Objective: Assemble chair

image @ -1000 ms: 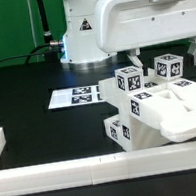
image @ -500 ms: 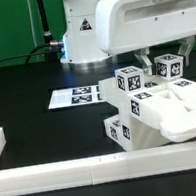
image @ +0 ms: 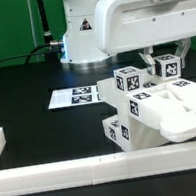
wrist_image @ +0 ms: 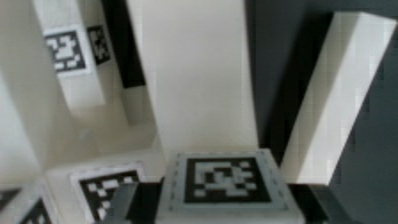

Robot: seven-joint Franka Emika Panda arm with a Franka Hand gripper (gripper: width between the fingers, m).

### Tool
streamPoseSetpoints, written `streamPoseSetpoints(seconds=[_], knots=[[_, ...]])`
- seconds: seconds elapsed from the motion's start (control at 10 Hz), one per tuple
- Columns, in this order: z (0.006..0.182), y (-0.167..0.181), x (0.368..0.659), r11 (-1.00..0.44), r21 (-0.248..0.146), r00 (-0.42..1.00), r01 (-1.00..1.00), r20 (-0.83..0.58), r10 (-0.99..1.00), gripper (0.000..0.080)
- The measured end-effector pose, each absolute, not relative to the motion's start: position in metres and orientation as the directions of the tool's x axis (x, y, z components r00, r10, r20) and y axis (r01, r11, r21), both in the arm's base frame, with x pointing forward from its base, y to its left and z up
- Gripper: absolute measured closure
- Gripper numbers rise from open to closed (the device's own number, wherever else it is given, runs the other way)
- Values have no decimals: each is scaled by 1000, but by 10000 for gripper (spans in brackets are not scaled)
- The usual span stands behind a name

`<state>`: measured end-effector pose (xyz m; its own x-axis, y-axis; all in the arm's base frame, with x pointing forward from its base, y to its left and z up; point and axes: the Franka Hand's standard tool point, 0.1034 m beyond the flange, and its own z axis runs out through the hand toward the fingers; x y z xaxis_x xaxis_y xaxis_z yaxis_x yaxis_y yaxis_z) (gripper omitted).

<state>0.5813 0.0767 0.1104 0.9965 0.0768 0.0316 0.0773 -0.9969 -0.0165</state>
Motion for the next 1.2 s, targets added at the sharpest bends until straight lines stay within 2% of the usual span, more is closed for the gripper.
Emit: streamPoseSetpoints(seconds=[0.2, 0.4, 0.7, 0.9, 1.0, 1.1, 1.2], knots=[[110, 79, 582, -985, -36, 985, -168, 35, -170, 534], [110, 79, 581, -908, -62, 909, -414, 16, -416, 534], [109, 81, 581, -726, -62, 728, -684, -8, -685, 534], [110, 84, 582, -617, -60, 620, -784, -24, -785, 533], [109, 85, 582, -590, -62, 592, -805, -29, -805, 478], [109, 85, 582, -591, -62, 593, -805, -29, -805, 343], [109, 85, 582, -627, -63, 629, -777, -26, -777, 343]])
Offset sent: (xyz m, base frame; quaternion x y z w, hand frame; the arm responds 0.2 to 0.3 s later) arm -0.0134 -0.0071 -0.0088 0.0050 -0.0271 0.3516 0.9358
